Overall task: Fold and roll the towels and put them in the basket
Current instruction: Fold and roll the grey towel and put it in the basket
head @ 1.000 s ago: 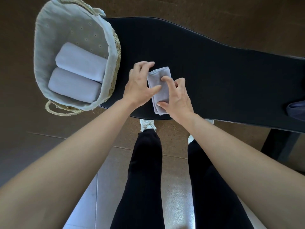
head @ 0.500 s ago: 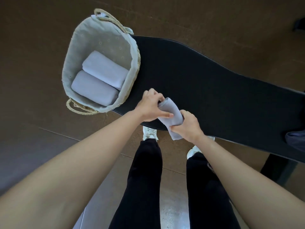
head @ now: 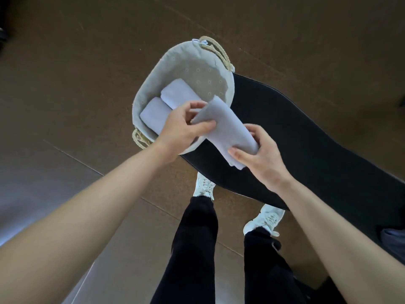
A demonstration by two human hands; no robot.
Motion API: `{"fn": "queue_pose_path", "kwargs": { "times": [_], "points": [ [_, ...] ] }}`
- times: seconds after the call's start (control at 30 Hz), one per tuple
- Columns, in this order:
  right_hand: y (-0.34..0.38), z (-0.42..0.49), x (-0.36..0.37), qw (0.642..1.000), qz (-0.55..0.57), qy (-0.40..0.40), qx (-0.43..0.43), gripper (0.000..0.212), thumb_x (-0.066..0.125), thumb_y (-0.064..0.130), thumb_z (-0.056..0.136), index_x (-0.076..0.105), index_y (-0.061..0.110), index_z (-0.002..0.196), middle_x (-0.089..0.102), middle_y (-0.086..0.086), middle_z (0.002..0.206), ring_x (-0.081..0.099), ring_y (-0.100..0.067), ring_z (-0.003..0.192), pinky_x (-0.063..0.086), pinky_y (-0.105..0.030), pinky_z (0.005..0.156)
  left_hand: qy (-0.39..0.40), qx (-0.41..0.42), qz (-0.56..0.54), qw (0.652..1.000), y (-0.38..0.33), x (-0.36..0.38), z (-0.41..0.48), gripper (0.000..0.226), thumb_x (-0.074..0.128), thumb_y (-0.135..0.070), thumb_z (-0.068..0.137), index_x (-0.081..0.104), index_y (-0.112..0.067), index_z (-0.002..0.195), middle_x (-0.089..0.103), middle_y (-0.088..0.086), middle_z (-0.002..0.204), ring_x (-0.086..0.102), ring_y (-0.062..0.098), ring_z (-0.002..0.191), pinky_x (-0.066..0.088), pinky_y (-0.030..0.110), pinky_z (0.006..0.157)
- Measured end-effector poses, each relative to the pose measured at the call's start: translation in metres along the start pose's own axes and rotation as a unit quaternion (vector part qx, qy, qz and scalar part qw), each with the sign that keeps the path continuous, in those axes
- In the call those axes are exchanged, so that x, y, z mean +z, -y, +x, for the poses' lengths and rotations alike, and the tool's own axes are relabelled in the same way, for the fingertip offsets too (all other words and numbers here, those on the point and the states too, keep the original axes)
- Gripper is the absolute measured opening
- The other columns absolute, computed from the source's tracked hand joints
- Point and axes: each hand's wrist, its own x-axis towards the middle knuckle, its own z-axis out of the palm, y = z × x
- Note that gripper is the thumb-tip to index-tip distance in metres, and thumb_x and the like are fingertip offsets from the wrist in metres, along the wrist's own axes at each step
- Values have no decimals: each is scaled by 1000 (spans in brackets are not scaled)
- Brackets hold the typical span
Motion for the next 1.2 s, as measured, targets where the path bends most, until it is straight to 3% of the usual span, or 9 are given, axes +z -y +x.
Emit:
{"fn": "queue_pose_path", "kwargs": {
  "times": [0.13,0.27,0.47,0.7,0.9,1.03,1.1,1.17,1.2],
  "points": [
    [31,40,23,993,-64,-19,-94,60,78,17,88,48,29,139,50,2,129,57,-6,114,58,-26,85,-111,28,-18,993,-2,-30,43,33,76,-23,92,61,-23,122,72,1,110,70,12,102,60,31,88],
    [51,79,47,973,-154,-70,-157,58,70,7,92,49,28,142,43,-1,129,53,1,97,53,-16,80,-145,40,-58,987,-5,-44,91,34,67,-26,93,64,-18,126,72,-1,110,69,15,105,59,41,94],
    [53,124,80,937,-324,-91,-91,56,59,2,93,47,27,142,39,-4,129,50,-20,102,43,-27,86,-147,-22,-123,981,13,-47,127,38,65,-21,91,62,-11,128,73,8,115,72,24,108,60,49,94],
    [58,141,95,907,-413,-87,-5,43,51,-3,92,44,16,130,36,-15,126,52,-33,100,51,-41,87,-243,31,86,966,21,-36,129,46,74,-30,90,62,-19,133,68,-3,130,62,14,124,48,31,107],
    [50,139,97,868,-481,-123,-14,32,51,-3,95,47,14,122,38,-13,122,47,-29,83,42,-39,71,-208,59,149,965,30,-41,144,51,74,-37,88,60,-26,136,68,-8,131,61,13,125,46,28,105],
    [46,146,102,809,-564,-146,-75,31,56,-1,92,51,15,118,45,-15,124,53,-28,85,44,-40,62,-238,44,228,943,30,-39,146,51,71,-46,88,58,-29,134,69,-7,131,62,19,124,50,35,97],
    [44,149,103,768,-605,-152,-149,19,56,-4,87,61,9,101,55,-18,109,57,-32,84,51,-42,64,-266,46,247,931,30,-35,143,47,70,-43,88,57,-25,130,68,-4,127,63,22,119,52,39,89],
    [41,151,100,734,-631,-139,-207,12,58,-5,83,64,5,83,59,-19,93,58,-38,83,53,-46,69,-293,122,245,916,38,-32,134,39,71,-30,88,58,-18,122,64,1,123,63,23,112,55,41,79],
    [39,151,98,745,-624,-118,-202,11,58,-3,86,65,5,84,60,-19,94,57,-40,88,53,-47,74,-300,173,255,903,45,-31,128,34,69,-23,87,59,-15,119,61,4,122,61,23,110,56,41,75]
  ]
}}
